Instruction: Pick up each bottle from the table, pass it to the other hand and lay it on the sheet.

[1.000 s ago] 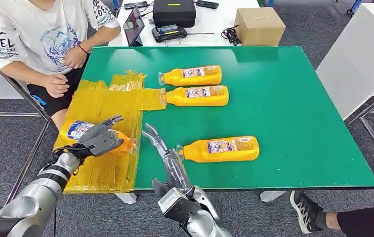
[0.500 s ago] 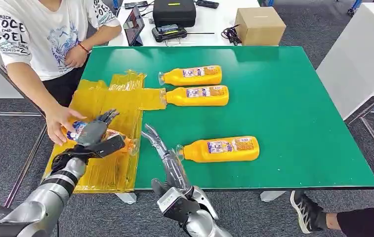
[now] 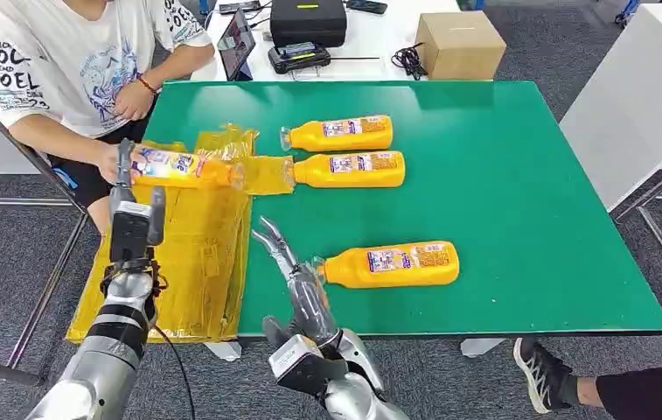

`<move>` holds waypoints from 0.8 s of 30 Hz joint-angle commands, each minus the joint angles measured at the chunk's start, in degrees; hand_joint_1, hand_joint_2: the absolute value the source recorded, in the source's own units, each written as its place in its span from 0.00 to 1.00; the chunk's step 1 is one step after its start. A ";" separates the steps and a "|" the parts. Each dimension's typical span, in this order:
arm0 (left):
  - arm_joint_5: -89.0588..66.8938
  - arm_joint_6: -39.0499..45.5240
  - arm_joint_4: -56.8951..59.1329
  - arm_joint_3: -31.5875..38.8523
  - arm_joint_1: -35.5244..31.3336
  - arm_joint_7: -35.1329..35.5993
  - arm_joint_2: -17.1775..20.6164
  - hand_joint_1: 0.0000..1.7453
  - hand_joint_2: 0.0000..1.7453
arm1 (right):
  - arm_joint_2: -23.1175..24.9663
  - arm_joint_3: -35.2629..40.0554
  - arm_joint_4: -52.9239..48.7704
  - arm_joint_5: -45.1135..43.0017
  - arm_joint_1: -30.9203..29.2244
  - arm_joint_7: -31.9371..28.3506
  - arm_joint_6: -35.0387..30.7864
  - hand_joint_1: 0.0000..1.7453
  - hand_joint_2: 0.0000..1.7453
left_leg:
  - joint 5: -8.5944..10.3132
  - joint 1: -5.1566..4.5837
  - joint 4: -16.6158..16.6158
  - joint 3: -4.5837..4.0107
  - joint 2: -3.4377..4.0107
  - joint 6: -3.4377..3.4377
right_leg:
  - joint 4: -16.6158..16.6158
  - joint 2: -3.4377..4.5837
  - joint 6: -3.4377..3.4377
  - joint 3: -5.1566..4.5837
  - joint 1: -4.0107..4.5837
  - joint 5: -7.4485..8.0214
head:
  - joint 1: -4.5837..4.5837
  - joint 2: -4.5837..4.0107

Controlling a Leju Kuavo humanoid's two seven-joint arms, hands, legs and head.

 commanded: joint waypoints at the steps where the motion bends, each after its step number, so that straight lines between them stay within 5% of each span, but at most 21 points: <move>1: 14.21 -8.67 -12.52 1.11 6.57 -0.77 -2.39 0.00 0.00 | -6.90 -6.98 -6.08 11.64 3.51 8.49 -6.98 0.00 1.00 | -0.16 0.12 0.01 0.29 -0.09 -0.09 | -0.08 -0.12 -0.13 0.38 0.13 -0.16 | 0.00 0.00; 2: 14.68 -9.75 -12.68 1.17 7.83 -0.63 -2.58 0.00 1.00 | -8.37 -8.60 -6.49 13.50 3.42 10.82 -6.88 0.00 1.00 | -0.08 0.06 -0.08 0.25 -0.08 -0.05 | -0.14 -0.09 -0.07 0.31 0.07 -0.08 | 0.00 0.00; 9: 15.97 -13.39 -7.95 3.24 14.27 -1.05 -3.87 0.00 1.00 | -17.54 -20.36 -11.35 27.11 3.52 20.51 -4.81 0.00 1.00 | -0.22 0.09 -0.08 0.55 -0.04 -0.03 | -0.29 -0.07 -0.08 0.69 0.10 -0.14 | -0.02 0.00; 16: 14.79 -14.78 -7.70 3.23 15.15 -0.93 -4.09 0.00 1.00 | -18.81 -22.86 -8.80 29.20 2.03 23.27 -2.43 0.00 1.00 | -0.25 0.00 0.01 0.38 -0.05 -0.11 | -0.14 -0.06 -0.15 0.50 0.03 -0.17 | -0.02 0.00; 24: 9.11 -16.44 -4.81 -1.27 15.37 -0.27 -4.10 0.00 1.00 | -17.56 -22.30 5.27 28.76 -4.61 24.13 1.87 0.00 1.00 | -0.11 -0.01 -0.06 0.22 0.07 -0.05 | -0.17 0.07 -0.07 0.28 0.03 0.00 | 0.00 0.00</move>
